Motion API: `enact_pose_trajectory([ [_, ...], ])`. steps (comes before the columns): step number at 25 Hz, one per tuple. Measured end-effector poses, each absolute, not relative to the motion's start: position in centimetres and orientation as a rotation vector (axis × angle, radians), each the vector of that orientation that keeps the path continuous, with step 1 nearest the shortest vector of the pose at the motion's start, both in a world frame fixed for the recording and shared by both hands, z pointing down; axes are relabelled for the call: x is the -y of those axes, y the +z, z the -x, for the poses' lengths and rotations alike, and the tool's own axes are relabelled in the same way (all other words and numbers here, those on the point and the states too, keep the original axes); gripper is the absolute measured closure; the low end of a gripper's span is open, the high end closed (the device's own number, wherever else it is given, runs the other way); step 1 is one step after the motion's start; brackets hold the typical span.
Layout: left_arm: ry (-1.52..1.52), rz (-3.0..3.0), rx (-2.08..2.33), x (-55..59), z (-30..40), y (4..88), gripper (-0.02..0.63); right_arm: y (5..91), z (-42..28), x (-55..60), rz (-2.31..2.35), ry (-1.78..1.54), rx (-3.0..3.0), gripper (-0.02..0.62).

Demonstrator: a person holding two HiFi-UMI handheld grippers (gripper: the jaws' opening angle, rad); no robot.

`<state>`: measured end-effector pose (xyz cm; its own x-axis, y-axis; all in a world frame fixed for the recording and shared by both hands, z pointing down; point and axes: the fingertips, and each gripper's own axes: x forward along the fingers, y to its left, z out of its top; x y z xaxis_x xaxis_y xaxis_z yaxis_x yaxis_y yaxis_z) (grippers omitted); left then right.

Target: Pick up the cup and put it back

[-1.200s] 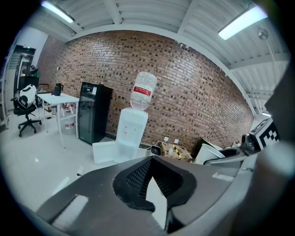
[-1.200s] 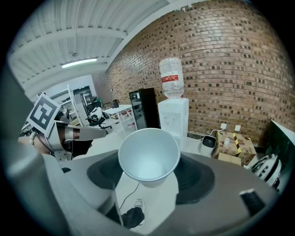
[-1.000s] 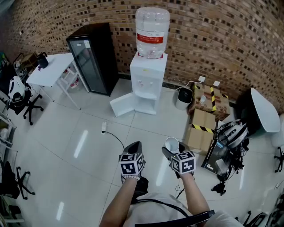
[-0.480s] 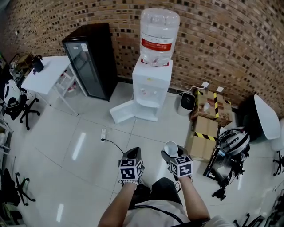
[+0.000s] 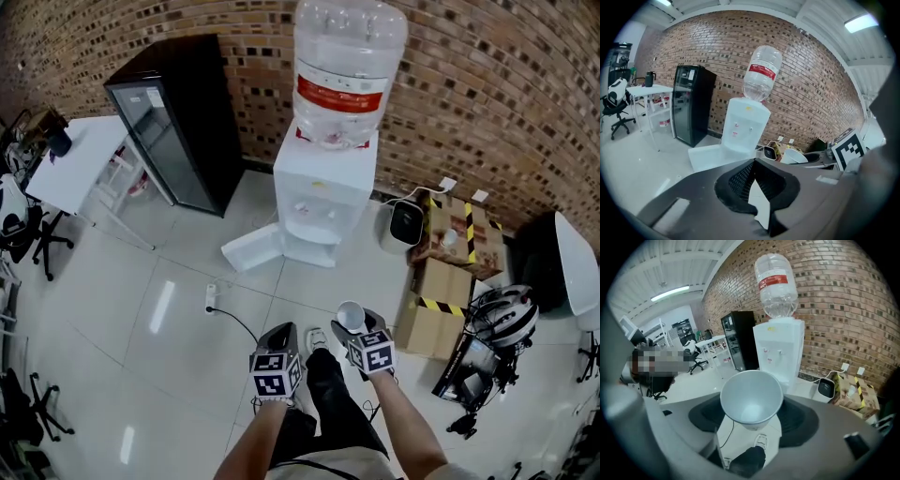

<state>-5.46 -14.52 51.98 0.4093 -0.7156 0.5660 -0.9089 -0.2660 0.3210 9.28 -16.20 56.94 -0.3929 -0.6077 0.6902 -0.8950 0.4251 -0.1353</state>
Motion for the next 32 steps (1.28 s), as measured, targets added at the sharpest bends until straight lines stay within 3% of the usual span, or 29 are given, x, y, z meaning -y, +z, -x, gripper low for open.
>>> enact_pose_trajectory([
  [7,0.483,-2.069,1.366,23.5,4.8,60.6,0.603,67.3,-8.9,26.4,-1.232,0.682,2.116,0.259],
  [21,0.48,-2.084,1.349,34.9,5.2,86.8,0.604,93.8,-9.3,41.1,-1.286,0.596,2.094,0.259],
  [32,0.467,-2.161,1.286,41.0,4.1,99.2,0.603,107.3,-9.5,49.2,-1.354,0.546,2.06,0.259],
])
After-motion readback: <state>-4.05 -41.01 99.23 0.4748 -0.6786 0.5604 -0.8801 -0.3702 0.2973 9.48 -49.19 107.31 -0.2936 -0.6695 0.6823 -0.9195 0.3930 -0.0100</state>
